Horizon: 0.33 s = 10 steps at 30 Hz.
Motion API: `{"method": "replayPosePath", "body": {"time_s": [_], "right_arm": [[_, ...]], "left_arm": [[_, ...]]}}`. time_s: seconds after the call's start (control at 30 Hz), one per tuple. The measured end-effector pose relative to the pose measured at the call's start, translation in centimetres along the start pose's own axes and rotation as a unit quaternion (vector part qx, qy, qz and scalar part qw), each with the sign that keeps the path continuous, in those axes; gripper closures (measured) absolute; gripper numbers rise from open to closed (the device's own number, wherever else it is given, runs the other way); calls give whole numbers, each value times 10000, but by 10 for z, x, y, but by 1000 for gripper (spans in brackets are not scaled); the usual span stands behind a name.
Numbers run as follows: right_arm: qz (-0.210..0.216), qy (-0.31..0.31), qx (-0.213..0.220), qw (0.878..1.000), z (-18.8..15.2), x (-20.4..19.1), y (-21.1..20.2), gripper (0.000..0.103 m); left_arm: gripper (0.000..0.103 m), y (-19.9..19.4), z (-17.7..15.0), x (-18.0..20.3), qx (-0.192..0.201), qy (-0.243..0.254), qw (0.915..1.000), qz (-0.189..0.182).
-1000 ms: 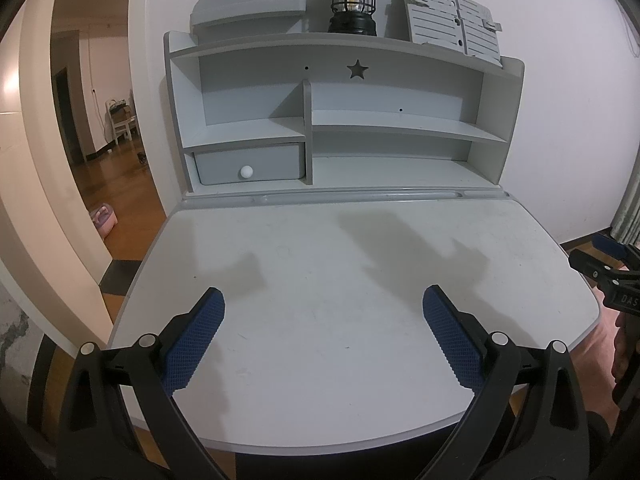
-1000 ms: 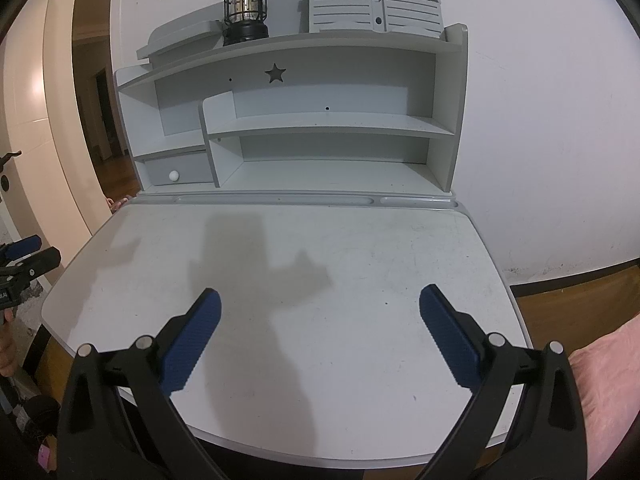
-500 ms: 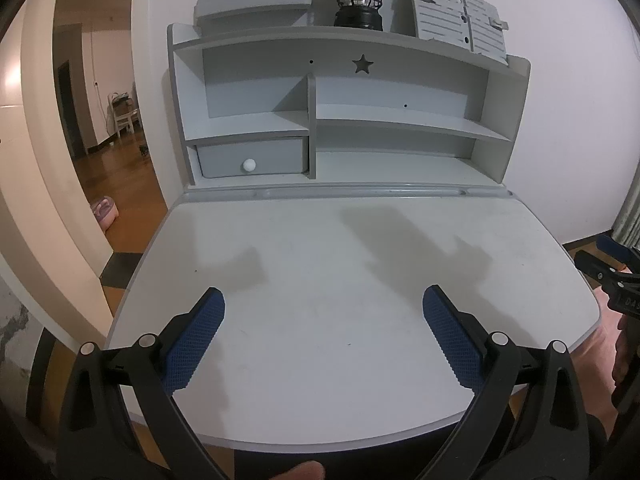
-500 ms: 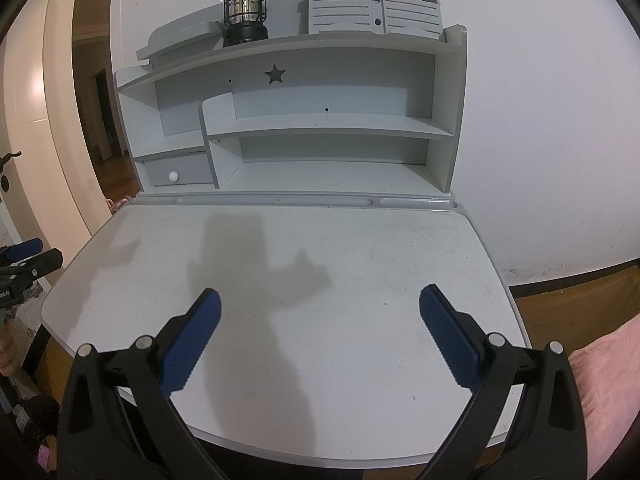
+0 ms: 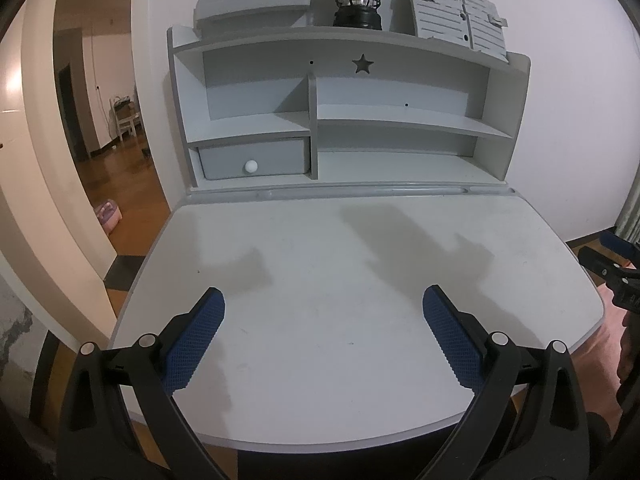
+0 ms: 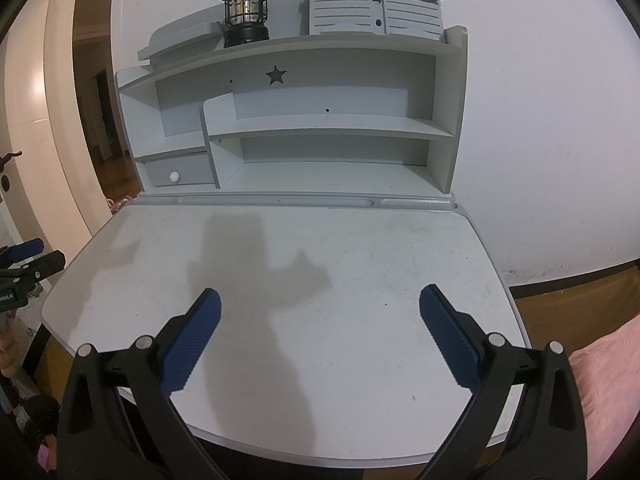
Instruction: Collect trash
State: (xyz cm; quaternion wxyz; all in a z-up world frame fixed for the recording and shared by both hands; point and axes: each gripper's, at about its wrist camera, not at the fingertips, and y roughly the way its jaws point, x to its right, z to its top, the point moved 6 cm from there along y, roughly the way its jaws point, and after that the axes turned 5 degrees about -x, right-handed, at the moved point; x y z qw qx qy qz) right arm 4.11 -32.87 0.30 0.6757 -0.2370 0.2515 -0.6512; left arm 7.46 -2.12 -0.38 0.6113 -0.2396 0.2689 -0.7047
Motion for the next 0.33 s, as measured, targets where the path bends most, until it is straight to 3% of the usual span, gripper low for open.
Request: {"method": "replayPosePath", "body": {"time_s": [0.33], "right_arm": [[1, 4, 1, 10000, 0, -1, 0, 7]], "left_arm": [[7, -2, 2, 1, -30, 9, 10000, -43]]}}
